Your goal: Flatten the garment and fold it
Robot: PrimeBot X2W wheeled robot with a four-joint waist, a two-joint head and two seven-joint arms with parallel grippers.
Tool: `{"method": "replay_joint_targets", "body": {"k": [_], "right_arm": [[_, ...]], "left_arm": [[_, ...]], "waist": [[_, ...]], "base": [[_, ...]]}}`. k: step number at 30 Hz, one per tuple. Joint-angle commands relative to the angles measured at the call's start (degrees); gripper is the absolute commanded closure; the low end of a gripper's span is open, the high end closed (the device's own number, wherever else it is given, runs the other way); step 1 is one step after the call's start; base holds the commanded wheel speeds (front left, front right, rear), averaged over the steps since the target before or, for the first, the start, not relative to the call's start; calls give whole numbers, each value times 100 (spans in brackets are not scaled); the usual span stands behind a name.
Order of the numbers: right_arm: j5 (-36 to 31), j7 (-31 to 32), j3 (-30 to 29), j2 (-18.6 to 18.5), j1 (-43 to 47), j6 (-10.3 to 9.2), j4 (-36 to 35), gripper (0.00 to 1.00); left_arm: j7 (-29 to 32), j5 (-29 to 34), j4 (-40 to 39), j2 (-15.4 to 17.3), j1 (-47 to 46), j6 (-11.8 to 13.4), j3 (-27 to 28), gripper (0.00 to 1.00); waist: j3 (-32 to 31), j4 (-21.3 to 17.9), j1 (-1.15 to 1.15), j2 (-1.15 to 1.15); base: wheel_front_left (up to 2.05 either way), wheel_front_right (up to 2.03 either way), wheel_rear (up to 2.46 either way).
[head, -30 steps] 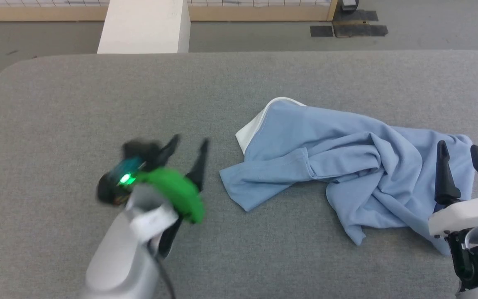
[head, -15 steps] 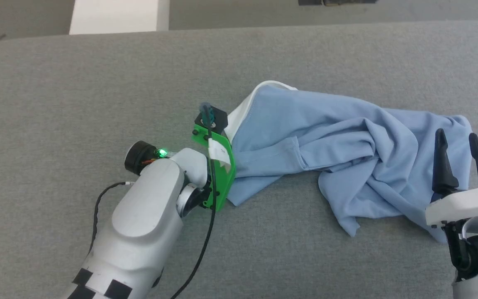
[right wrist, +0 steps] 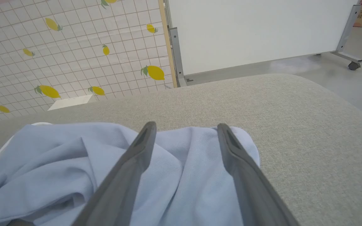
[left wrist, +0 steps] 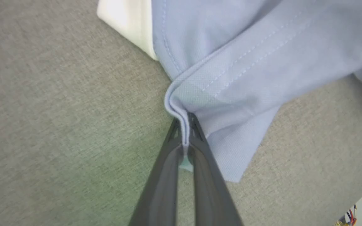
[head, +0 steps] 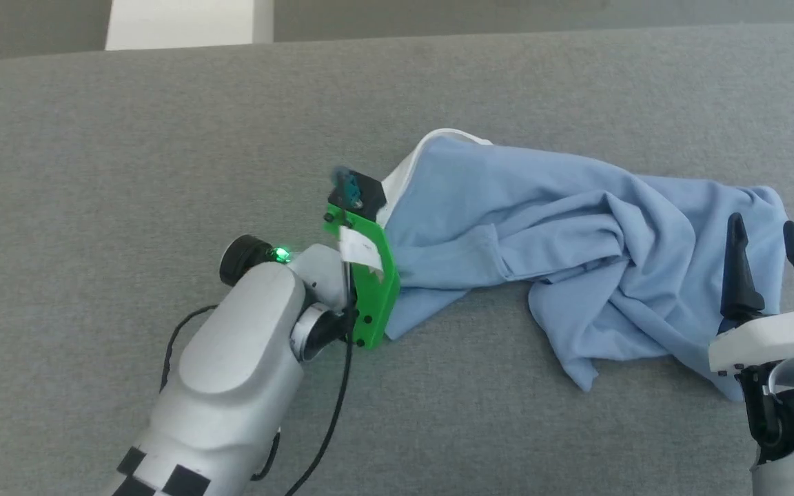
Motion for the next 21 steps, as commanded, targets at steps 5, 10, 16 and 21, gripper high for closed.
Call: {"method": "replay_joint_targets", "body": {"k": [5, 10, 16, 21], "right_arm": [[-74, -31, -13, 14, -73, -8, 99, 0], [-140, 17, -26, 12, -76, -8, 137, 0], [-184, 80, 37, 7, -136, -8, 185, 0], [-187, 116, 110, 5, -210, -8, 223, 0]], "left_arm": [[-706, -461, -447, 107, 52, 100, 701, 100], [-1143, -708, -949, 410, 240, 409, 1387, 100], [-1442, -1013, -1420, 732, 989, 932, 2191, 100], [-1652, -1166, -1459, 934, 1876, 1469, 2833, 100]], "waist": [[-289, 357, 0, 0], [-452, 665, 0, 0], [-570, 954, 0, 0], [-552, 1081, 0, 0]], "base": [[0, 0, 0], [0, 0, 0], [0, 0, 0], [0, 0, 0]]}}
